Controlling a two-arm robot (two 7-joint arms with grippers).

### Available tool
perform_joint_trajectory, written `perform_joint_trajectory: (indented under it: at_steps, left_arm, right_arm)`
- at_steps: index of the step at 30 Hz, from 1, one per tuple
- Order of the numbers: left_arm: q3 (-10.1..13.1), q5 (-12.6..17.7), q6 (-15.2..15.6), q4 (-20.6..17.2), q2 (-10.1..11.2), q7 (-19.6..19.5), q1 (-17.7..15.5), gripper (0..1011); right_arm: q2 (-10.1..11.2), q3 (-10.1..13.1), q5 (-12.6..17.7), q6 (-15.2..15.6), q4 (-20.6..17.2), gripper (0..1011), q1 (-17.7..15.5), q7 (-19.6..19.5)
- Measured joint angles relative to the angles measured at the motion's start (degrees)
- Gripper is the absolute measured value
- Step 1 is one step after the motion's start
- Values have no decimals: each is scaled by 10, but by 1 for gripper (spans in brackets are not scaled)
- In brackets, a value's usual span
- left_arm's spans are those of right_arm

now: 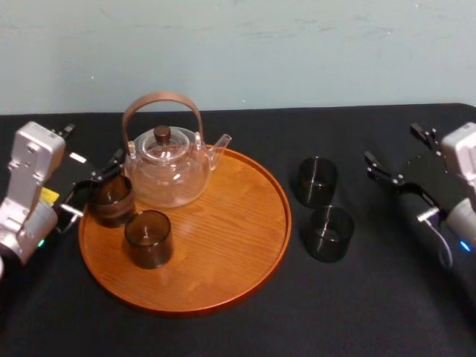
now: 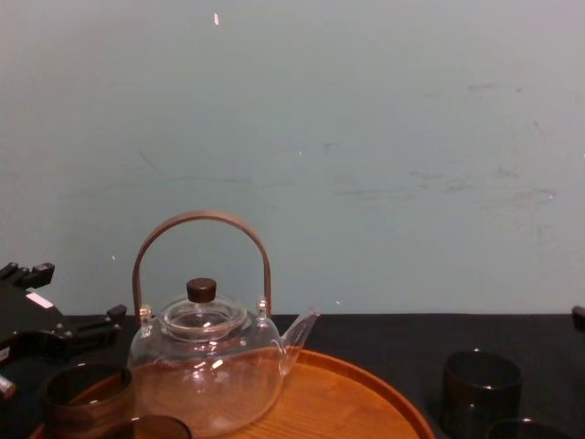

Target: Pick up the glass from the table and place it on the tray.

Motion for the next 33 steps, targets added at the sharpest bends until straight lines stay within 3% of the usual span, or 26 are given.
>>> perform_joint_trajectory:
  at_steps: [9, 17, 23, 33]
  left_arm:
    - [0, 0, 0, 0, 0, 0, 0, 1001]
    - [0, 0, 0, 0, 0, 0, 0, 1001]
    - [0, 0, 0, 0, 0, 0, 0, 1001]
    - [0, 0, 0, 0, 0, 0, 0, 1001]
  right_arm:
    - [62, 44, 30, -35, -117, 1002, -115, 26]
    - [89, 61, 55, -43, -166, 1002, -183, 58]
    - [92, 59, 65, -41, -177, 1002, -202, 85]
    - [80, 51, 73, -16, -172, 1002, -201, 121]
